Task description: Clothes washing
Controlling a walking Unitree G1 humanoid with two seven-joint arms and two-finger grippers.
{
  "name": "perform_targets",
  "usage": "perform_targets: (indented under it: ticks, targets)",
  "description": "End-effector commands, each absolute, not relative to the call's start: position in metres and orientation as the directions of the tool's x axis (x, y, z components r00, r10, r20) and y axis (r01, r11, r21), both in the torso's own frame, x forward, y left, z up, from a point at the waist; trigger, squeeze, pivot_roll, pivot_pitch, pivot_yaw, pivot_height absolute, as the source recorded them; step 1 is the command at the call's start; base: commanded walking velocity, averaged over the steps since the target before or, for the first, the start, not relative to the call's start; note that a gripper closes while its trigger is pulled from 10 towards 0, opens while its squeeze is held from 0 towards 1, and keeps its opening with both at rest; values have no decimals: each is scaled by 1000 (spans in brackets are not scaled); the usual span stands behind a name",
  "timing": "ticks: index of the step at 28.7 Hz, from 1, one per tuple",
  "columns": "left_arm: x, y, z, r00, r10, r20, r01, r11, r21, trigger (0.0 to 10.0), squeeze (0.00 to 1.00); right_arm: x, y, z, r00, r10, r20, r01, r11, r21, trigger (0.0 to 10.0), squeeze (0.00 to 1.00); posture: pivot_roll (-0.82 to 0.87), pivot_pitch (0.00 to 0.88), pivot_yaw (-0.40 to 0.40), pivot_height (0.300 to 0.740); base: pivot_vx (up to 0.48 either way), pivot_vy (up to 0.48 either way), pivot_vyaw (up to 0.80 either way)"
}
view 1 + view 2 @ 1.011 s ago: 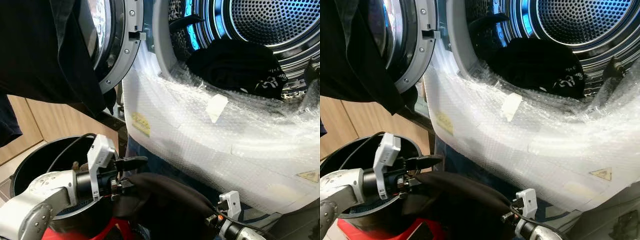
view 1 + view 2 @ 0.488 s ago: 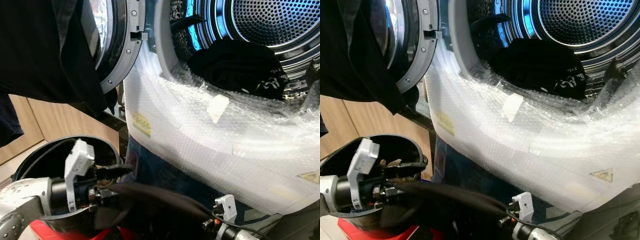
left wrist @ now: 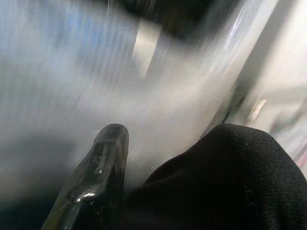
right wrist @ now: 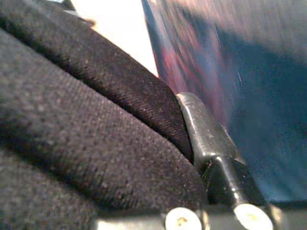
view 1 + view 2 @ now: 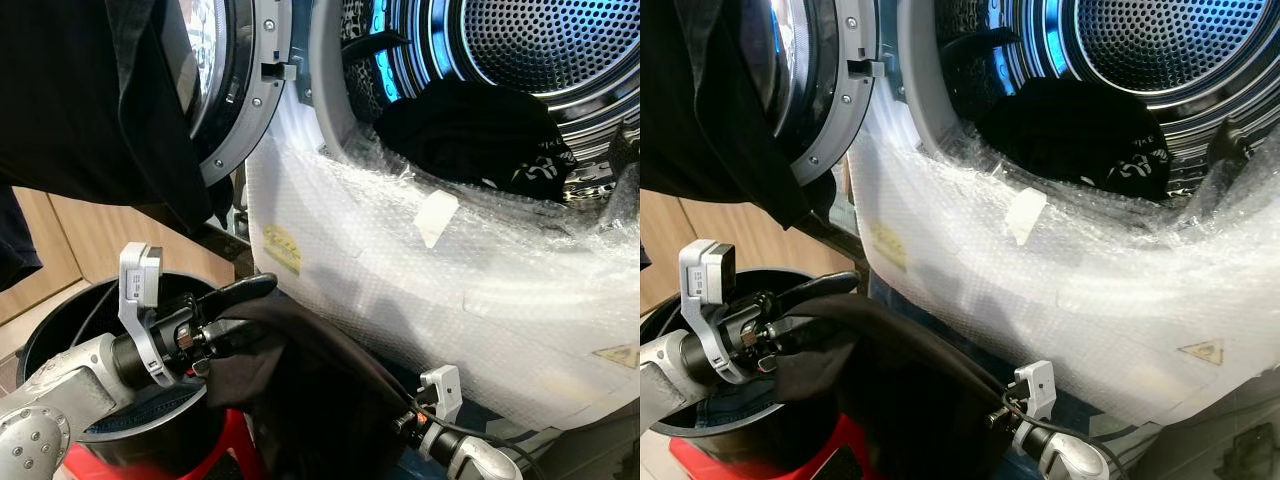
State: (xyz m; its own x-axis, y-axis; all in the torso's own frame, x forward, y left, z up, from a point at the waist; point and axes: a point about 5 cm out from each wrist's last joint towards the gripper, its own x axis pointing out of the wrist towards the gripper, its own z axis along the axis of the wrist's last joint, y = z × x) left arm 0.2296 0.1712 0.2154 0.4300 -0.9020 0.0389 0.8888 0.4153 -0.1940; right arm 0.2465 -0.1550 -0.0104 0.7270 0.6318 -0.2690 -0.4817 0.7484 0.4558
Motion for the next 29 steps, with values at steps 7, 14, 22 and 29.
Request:
perform_targets:
  ticks: [7, 14, 22, 29]
  targets:
    - [235, 166, 219, 447, -894, 28, 892, 442, -93, 0, 0, 228, -185, -28, 754, 531, -386, -336, 817, 469, 0, 0, 198, 26, -125, 740, 0, 0, 0]
    - [227, 161, 219, 359, -932, 48, 930, 353, -100, 0, 0, 232, -185, -25, 747, 546, -378, -363, 812, 457, 0, 0, 193, 30, -127, 740, 0, 0, 0]
    - [217, 165, 232, 302, -942, 147, 952, 289, -103, 0, 0, 224, -187, -33, 702, 552, -449, -386, 825, 412, 0, 0, 196, 33, -131, 740, 0, 0, 0]
    - [218, 184, 276, 320, -876, 361, 942, 334, -24, 0, 0, 207, -198, -48, 690, 482, -541, -297, 869, 396, 0, 0, 203, 34, -133, 740, 0, 0, 0]
